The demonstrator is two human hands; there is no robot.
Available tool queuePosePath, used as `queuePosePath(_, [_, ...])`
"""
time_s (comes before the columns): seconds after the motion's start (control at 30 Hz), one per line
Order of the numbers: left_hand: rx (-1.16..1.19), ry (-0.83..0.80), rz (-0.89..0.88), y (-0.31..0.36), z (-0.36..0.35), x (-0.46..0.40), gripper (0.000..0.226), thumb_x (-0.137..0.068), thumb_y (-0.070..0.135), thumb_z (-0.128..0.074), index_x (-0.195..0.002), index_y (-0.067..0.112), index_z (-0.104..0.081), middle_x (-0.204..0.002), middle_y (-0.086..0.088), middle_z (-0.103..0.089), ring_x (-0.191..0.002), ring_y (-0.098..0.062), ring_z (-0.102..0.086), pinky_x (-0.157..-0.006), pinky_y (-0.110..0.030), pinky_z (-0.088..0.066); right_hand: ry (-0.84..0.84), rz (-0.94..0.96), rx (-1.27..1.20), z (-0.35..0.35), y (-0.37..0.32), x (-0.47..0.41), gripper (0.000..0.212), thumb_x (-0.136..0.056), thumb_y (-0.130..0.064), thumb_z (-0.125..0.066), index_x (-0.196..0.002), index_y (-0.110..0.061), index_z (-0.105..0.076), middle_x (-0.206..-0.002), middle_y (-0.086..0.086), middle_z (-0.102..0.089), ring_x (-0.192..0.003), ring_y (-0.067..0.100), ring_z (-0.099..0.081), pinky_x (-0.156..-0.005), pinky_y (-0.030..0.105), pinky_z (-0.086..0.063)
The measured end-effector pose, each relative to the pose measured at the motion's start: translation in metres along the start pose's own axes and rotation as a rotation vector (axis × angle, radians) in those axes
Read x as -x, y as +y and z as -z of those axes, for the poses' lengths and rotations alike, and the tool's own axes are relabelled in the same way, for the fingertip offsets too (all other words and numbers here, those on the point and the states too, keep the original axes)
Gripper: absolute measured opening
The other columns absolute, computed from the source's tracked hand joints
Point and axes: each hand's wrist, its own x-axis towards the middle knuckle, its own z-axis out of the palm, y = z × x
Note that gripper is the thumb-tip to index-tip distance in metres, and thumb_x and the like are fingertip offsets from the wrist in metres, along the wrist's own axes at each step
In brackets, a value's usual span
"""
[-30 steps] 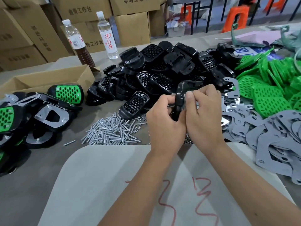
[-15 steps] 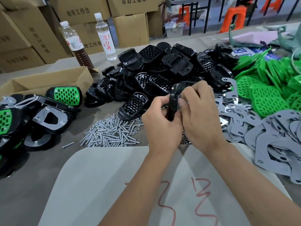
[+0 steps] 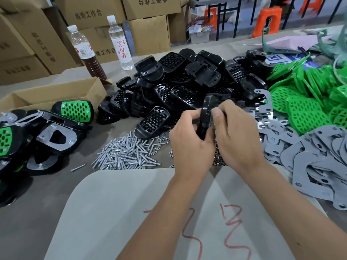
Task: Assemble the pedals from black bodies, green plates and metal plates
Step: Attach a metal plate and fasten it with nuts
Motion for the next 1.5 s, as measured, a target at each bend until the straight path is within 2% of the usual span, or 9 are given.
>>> queuePosePath(0.5, [-0.111,0.009,-0.159,-0.002,0.002,-0.002,0.026,-0.089,0.004,-0.075,-0.113,0.009,-0.067,-0.105,0.003,-0.073,-0.097,-0.019,-0.072,-0.082,-0.044,-0.059,0.042,-0.074,-0.165,-0.004,-0.003,0.004,0.040,-0.110,-0.028,-0.044,-0.071,-0.021,-0.038,-0.056,-0.009,-0.039,-0.056,0.016,-0.041,-0.054,0.025,-0.028])
queuePosePath(0.6, [-0.079,0.081,-0.033,-0.007,0.011,-0.010,0.027,-0.086,0.007,-0.080,-0.109,0.017,-0.068,-0.102,0.006,-0.075,-0.095,-0.012,-0.074,-0.084,-0.040,-0.061,-0.126,0.025,-0.131,0.004,0.004,0.002,0.026,-0.108,-0.026,-0.049,-0.083,-0.020,-0.053,-0.063,-0.013,-0.050,-0.062,0.007,-0.049,-0.059,0.023,-0.035])
queuePosePath(0.73, [0.224,0.235,0.233,-0.013,0.022,-0.025,0.034,-0.081,-0.006,-0.081,-0.096,0.019,-0.064,-0.097,-0.001,-0.077,-0.086,-0.004,-0.075,-0.079,-0.023,-0.060,-0.630,0.133,0.159,0.019,0.011,-0.003,0.010,-0.094,-0.039,-0.071,-0.089,-0.031,-0.069,-0.081,-0.019,-0.055,-0.081,0.005,-0.053,-0.071,0.034,-0.041])
queuePosePath(0.83, [0.464,0.257,0.363,-0.012,0.024,-0.032,0.029,-0.087,-0.007,-0.077,-0.103,0.011,-0.062,-0.105,-0.016,-0.075,-0.092,-0.019,-0.072,-0.091,-0.039,-0.060,-0.790,0.090,0.248,0.020,0.008,-0.002,0.022,-0.087,-0.054,-0.074,-0.094,-0.035,-0.067,-0.096,-0.017,-0.054,-0.093,0.006,-0.053,-0.080,0.035,-0.045])
queuePosePath(0.97, [0.827,0.170,0.616,-0.007,0.022,-0.032,0.020,-0.099,-0.003,-0.065,-0.116,0.002,-0.056,-0.106,-0.026,-0.072,-0.094,-0.030,-0.070,-0.092,-0.050,-0.061,-0.776,0.101,0.156,0.018,0.003,0.000,0.019,-0.090,-0.041,-0.077,-0.080,-0.030,-0.064,-0.092,-0.015,-0.055,-0.090,0.009,-0.054,-0.083,0.038,-0.048])
queuePosePath(1.07, [0.948,0.117,0.687,-0.005,0.023,-0.031,0.019,-0.101,0.000,-0.060,-0.120,0.005,-0.056,-0.095,-0.015,-0.076,-0.083,-0.025,-0.074,-0.074,-0.038,-0.065,-0.669,0.091,0.032,0.015,0.005,0.003,0.017,-0.092,-0.027,-0.076,-0.080,-0.022,-0.065,-0.087,-0.011,-0.056,-0.083,0.012,-0.055,-0.077,0.035,-0.046])
queuePosePath(1.2, [0.828,0.103,0.664,-0.005,0.022,-0.028,0.021,-0.101,0.002,-0.062,-0.120,0.009,-0.056,-0.115,-0.018,-0.070,-0.104,-0.030,-0.069,-0.087,-0.045,-0.061,-0.267,0.001,-0.255,0.014,0.005,0.003,0.015,-0.093,-0.011,-0.073,-0.082,-0.014,-0.063,-0.072,-0.007,-0.064,-0.068,0.016,-0.062,-0.060,0.032,-0.050])
queuePosePath(1.3, [0.707,0.120,0.588,-0.008,0.018,-0.026,0.020,-0.098,0.005,-0.069,-0.112,0.011,-0.056,-0.094,-0.008,-0.066,-0.096,-0.026,-0.069,-0.091,-0.055,-0.061,-0.034,-0.059,-0.366,0.010,0.004,0.002,0.016,-0.092,-0.009,-0.075,-0.083,-0.015,-0.064,-0.070,-0.010,-0.064,-0.069,0.019,-0.066,-0.058,0.039,-0.057])
queuePosePath(1.5, [0.625,0.171,0.579,-0.014,0.015,-0.024,0.021,-0.093,0.005,-0.077,-0.101,0.012,-0.059,-0.084,-0.005,-0.067,-0.082,-0.023,-0.070,-0.077,-0.047,-0.064,-0.057,-0.141,-0.451,0.005,0.010,0.005,0.016,-0.085,-0.003,-0.081,-0.091,-0.017,-0.079,-0.078,-0.009,-0.071,-0.074,0.020,-0.070,-0.055,0.040,-0.062])
